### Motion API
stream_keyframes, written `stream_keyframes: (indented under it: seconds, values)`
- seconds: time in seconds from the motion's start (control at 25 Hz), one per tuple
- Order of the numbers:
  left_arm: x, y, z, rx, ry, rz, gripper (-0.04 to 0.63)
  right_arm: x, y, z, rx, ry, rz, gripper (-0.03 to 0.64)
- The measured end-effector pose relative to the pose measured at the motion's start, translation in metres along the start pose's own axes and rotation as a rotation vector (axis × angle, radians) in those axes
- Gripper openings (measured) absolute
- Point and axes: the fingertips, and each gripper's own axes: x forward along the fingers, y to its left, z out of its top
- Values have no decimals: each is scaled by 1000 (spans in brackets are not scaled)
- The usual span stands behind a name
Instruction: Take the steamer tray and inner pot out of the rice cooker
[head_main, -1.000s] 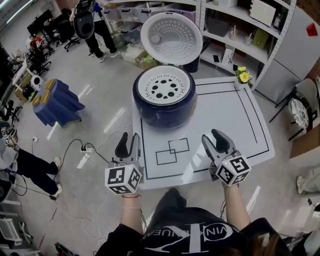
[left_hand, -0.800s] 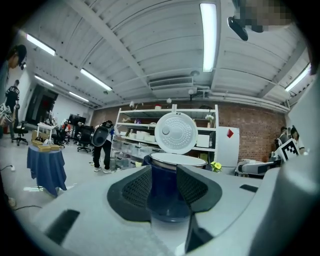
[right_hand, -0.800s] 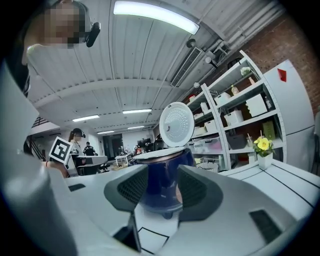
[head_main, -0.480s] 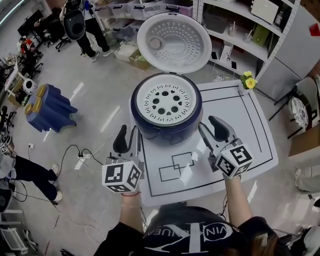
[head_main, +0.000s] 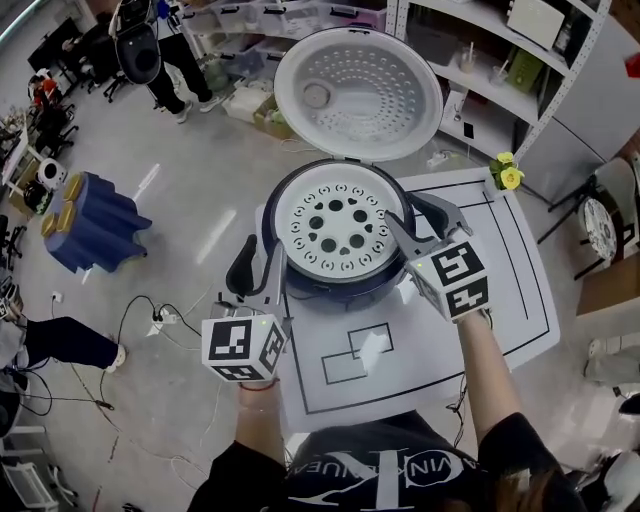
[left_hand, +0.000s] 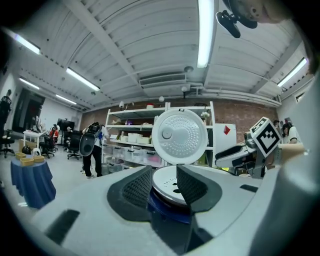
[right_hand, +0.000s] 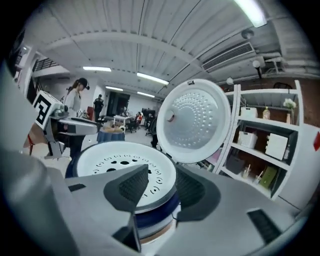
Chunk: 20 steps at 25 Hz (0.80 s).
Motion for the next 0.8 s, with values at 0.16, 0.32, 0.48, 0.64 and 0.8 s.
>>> stream_keyframes:
  seconds: [0.16,0.32,0.48,0.64,0.8]
  values:
    - [10,-4,1,19,8,1,135,34,-5,-9,-123,166,1,170]
    - [21,-5,2,12,10,14,135,63,-12,-14,-230,285,9,175]
    - [29,-5,-2,3,21,23,135,80,-11,-26,-316,374,20,187]
    - [30,-5,-3,1,27,33,135,86,-12,-30,-341,401,24,187]
    - [29,-6,-6,-8,26,46,135,89,-17,-34,-320,403,27,184]
